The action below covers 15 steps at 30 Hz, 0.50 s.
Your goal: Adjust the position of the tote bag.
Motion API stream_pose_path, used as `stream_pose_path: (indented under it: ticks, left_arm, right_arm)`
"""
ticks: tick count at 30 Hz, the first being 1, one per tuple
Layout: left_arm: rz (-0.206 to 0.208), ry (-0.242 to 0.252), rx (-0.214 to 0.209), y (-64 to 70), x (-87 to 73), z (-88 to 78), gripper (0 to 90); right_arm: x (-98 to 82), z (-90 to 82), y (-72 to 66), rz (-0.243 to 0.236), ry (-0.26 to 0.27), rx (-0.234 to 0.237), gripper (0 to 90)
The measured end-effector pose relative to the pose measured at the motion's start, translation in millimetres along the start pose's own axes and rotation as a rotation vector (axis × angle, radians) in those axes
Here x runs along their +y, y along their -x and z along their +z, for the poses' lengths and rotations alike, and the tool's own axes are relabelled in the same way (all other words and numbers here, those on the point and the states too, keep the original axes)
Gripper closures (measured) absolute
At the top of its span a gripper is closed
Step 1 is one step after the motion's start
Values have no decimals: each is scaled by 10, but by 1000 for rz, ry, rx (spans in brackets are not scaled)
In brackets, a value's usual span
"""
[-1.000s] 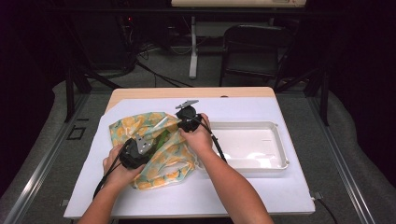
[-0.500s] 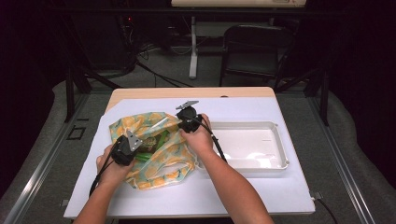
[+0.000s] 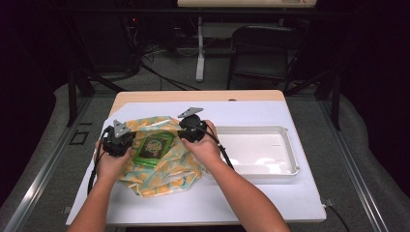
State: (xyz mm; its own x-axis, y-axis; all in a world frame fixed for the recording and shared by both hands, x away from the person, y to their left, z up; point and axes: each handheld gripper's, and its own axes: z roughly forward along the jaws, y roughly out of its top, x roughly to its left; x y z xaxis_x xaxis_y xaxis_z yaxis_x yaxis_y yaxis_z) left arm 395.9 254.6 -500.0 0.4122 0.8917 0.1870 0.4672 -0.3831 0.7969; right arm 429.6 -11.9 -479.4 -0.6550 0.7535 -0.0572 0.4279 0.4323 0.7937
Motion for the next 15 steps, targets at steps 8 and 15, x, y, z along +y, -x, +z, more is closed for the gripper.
stream_pose_path:
  ticks: [8, 15]
  left_arm:
    - [-45, 30, -47, -64, 90, 31, 900]
    - [-52, 20, -72, -19, 111, 94, 900]
  right_arm:
    - [73, -474, -99, -3, 164, -4, 547]
    - [42, -345, -100, 39, 57, 136, 500]
